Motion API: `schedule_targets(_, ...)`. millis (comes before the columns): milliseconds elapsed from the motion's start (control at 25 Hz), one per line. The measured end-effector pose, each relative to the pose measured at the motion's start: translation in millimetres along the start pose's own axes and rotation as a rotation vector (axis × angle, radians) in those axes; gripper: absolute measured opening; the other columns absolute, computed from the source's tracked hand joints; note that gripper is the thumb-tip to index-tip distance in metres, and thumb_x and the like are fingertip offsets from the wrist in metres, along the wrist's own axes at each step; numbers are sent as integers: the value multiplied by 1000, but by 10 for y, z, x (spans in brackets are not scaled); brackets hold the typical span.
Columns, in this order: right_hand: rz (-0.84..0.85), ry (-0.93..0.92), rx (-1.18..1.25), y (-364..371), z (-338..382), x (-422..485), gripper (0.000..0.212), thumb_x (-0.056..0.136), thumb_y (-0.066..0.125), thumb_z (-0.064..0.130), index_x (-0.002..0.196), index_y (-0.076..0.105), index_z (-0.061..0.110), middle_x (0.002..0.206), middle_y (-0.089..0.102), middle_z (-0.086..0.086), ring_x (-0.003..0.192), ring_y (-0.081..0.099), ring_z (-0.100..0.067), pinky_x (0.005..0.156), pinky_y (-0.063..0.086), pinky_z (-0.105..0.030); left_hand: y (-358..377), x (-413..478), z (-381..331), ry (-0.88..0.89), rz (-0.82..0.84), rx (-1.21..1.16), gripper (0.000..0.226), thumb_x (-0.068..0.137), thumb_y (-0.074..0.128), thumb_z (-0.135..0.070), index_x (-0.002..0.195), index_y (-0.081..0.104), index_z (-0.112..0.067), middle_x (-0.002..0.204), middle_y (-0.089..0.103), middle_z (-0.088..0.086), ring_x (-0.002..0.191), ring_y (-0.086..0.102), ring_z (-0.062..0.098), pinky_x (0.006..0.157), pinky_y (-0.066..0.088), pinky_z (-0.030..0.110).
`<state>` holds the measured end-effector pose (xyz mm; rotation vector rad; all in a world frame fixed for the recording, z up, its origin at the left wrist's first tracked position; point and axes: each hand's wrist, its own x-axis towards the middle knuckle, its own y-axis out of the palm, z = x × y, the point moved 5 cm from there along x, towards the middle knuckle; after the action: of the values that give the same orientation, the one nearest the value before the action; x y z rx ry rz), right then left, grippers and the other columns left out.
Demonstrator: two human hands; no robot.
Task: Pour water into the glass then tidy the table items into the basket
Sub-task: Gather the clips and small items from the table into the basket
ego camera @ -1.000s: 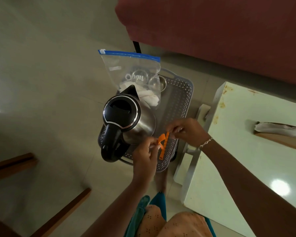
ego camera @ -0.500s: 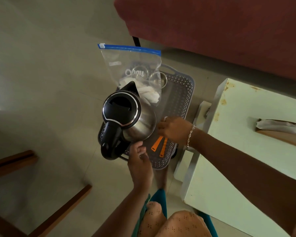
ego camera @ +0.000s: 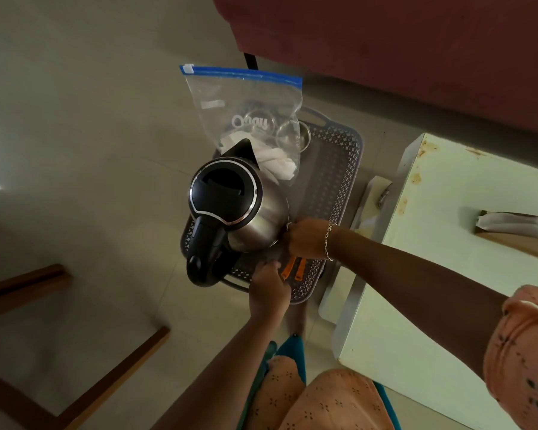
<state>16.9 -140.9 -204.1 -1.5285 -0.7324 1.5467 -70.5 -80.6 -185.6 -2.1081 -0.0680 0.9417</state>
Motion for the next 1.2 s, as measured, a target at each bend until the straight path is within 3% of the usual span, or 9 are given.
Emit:
schedule_targets(240, -7, 54, 94, 14, -53, 1, 25, 91, 40, 4, 102, 62, -2, 112, 63, -17, 106, 55, -36, 90, 48, -42, 131, 112, -44, 25, 96, 108, 26, 87, 48, -5, 111, 58, -3, 114, 62, 15, 109, 55, 27, 91, 44, 34)
schedule_targets(360, -51, 290, 304, 51, -315, -108, 28, 90, 39, 4, 109, 60, 3, 112, 61, -16, 107, 54, -34, 89, 49, -44, 165, 161, -43, 8, 109, 105, 27, 88, 49, -7, 114, 57, -6, 112, 64, 14, 106, 58, 26, 91, 49, 36)
schedule_targets(480, -93, 517, 474, 63, -580, -233, 25, 84, 47, -1, 104, 61, 0, 108, 61, -19, 102, 57, -36, 83, 52, -42, 188, 198, -54, 13, 111, 90, 25, 89, 52, -10, 113, 58, -7, 110, 65, 13, 104, 60, 26, 89, 50, 38)
schedule_targets(840, -18, 533, 576, 28, -505, -207, 24, 80, 50, -7, 102, 60, -8, 109, 63, -26, 104, 59, -41, 83, 48, -42, 171, 222, -119, 77, 101, 17, 28, 87, 50, -2, 113, 59, -5, 111, 65, 14, 105, 59, 25, 88, 45, 30)
schedule_targets(960, -157, 604, 510, -48, -521, -356, 22, 83, 47, -5, 101, 58, -6, 108, 60, -23, 100, 58, -40, 78, 50, -45, 100, 127, -221, 208, 11, 151, 27, 89, 48, -11, 115, 55, -11, 110, 62, 11, 98, 59, 22, 80, 46, 29)
schedule_targets(1080, -532, 700, 405, -145, -433, -678, 27, 82, 40, -1, 101, 58, -1, 104, 58, -21, 91, 58, -37, 69, 54, -43, 96, -84, -483, 472, -159, 314, 40, 89, 51, -13, 129, 47, -10, 118, 60, 13, 100, 61, 25, 78, 55, 35)
schedule_targets(1120, -652, 722, 382, -140, -375, -833, 30, 78, 41, 0, 102, 60, 0, 101, 61, -21, 89, 60, -39, 68, 56, -42, 122, -175, -603, 562, -225, 339, 43, 87, 54, -12, 129, 47, -6, 120, 60, 16, 104, 61, 28, 80, 56, 37)
schedule_targets(1200, -745, 786, 388, 11, -250, -1139, 42, 73, 56, 1, 115, 58, 0, 109, 62, -25, 103, 58, -43, 83, 54, -47, 243, -353, -854, 686, -295, 429, 47, 86, 53, -16, 130, 44, -1, 130, 54, 21, 121, 51, 34, 96, 49, 43)
